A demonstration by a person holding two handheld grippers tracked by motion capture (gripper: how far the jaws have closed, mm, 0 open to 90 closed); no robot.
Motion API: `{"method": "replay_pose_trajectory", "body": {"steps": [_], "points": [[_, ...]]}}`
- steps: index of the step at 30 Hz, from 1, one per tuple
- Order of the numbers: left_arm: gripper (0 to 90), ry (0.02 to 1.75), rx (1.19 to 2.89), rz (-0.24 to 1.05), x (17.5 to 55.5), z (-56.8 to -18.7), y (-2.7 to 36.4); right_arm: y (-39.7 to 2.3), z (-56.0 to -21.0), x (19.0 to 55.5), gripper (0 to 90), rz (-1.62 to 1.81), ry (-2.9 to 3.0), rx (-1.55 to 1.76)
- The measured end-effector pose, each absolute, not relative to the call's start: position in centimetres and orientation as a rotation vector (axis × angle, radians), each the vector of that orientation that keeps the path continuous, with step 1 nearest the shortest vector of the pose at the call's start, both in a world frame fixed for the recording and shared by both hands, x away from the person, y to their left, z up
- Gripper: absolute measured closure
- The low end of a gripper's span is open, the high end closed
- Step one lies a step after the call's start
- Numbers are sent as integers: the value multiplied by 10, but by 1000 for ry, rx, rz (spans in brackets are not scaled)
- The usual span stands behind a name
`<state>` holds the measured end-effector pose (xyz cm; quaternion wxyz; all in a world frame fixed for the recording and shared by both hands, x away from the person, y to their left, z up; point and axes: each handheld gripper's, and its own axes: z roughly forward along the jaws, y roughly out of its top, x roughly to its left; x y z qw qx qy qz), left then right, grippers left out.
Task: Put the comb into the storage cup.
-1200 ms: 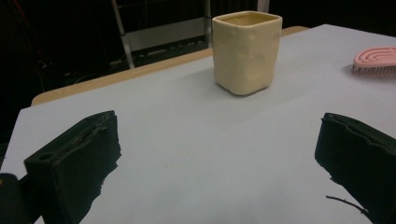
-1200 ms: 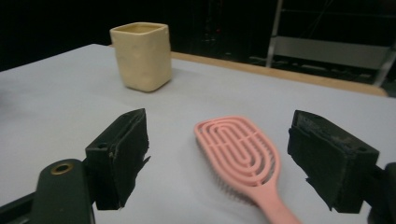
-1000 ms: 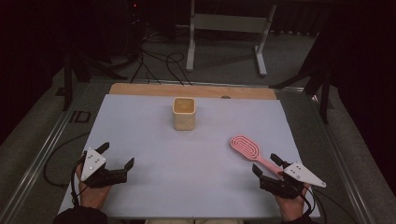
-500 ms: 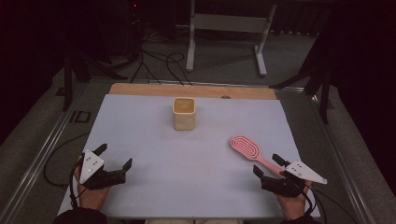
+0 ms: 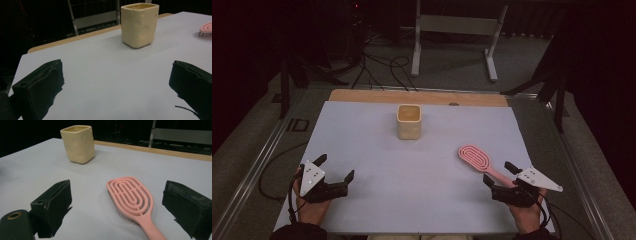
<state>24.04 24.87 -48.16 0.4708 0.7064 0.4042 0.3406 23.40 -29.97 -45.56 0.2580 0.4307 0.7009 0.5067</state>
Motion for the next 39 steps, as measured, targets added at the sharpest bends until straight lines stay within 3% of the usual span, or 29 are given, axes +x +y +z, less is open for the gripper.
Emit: {"method": "replay_pose_trajectory", "body": {"steps": [25,39], "points": [[1,988,1734,853,239,-483,247,-304,-412,278,88,1206,2055,1172],[1,998,1744,821,240,-484,246,-312,-416,297,88,1028,2160,1183]]}}
